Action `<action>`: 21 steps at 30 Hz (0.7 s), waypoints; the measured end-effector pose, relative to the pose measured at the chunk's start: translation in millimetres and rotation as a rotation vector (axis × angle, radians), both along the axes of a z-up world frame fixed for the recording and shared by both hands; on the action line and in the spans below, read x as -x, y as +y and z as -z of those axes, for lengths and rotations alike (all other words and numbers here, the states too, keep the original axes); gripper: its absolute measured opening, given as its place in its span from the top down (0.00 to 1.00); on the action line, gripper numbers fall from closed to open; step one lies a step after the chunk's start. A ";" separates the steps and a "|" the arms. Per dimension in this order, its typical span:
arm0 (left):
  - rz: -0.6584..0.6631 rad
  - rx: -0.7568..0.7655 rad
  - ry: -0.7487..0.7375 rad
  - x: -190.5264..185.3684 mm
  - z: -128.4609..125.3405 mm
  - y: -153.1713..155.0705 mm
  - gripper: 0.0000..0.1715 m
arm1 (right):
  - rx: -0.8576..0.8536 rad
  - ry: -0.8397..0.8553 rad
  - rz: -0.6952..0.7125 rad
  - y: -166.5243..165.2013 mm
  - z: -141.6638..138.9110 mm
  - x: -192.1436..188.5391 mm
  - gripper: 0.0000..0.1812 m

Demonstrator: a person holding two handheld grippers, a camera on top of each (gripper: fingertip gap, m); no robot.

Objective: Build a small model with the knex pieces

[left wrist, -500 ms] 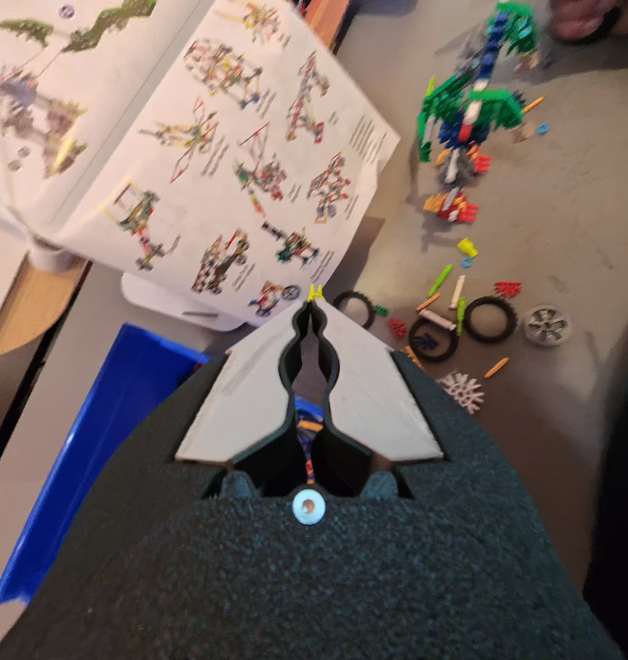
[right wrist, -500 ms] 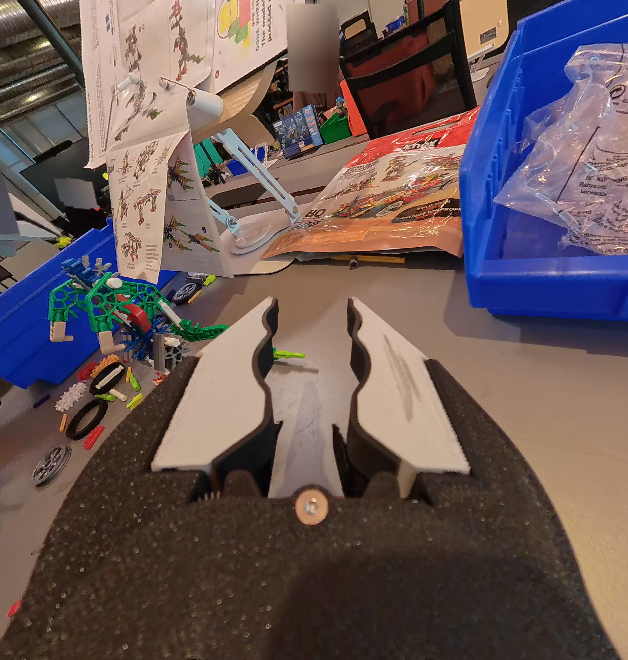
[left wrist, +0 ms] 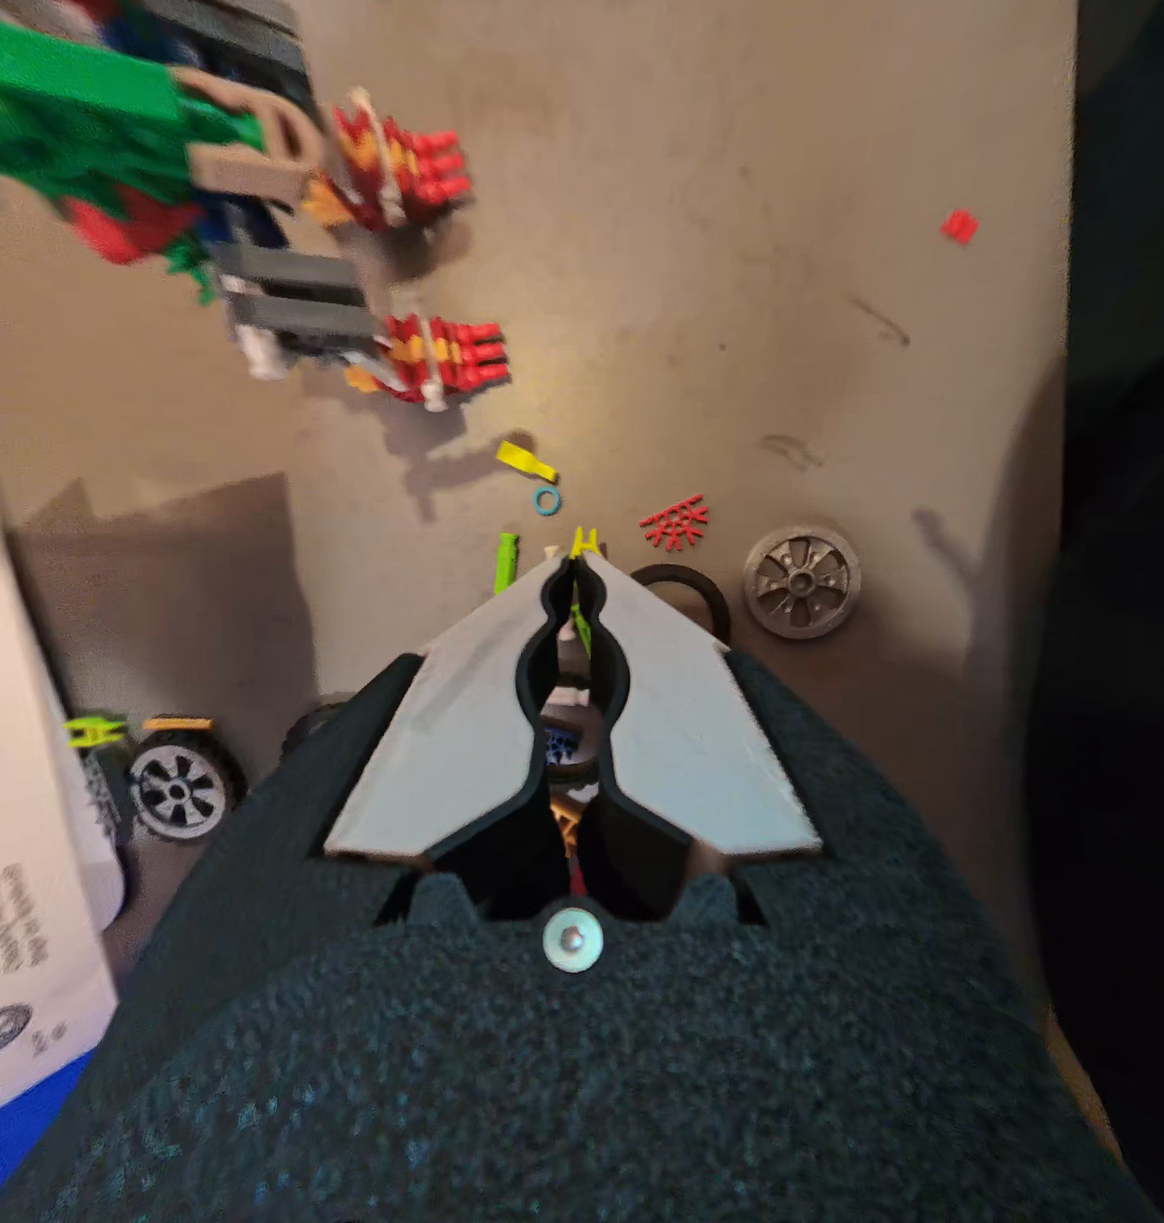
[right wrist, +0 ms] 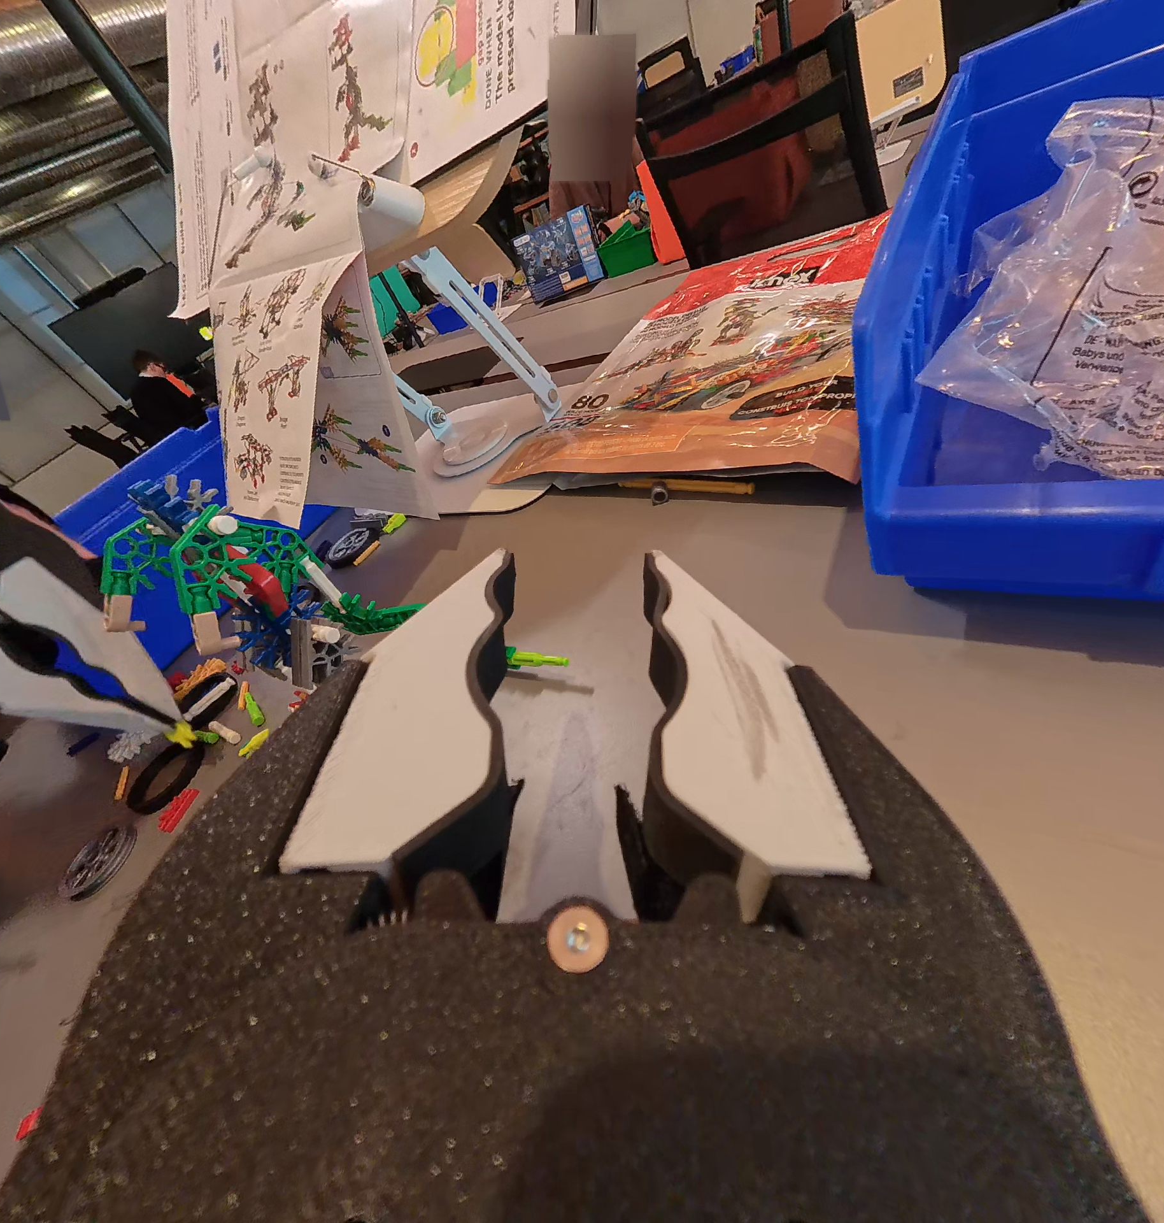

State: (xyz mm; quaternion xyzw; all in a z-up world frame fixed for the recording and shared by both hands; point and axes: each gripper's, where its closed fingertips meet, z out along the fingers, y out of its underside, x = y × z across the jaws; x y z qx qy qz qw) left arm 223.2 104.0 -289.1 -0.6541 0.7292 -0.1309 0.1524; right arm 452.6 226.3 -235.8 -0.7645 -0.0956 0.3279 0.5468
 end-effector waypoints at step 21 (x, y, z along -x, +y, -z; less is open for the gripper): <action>-0.022 0.018 0.066 0.5 19.0 2.4 0.95 | -0.006 0.011 -0.004 -0.6 -1.5 -0.3 0.79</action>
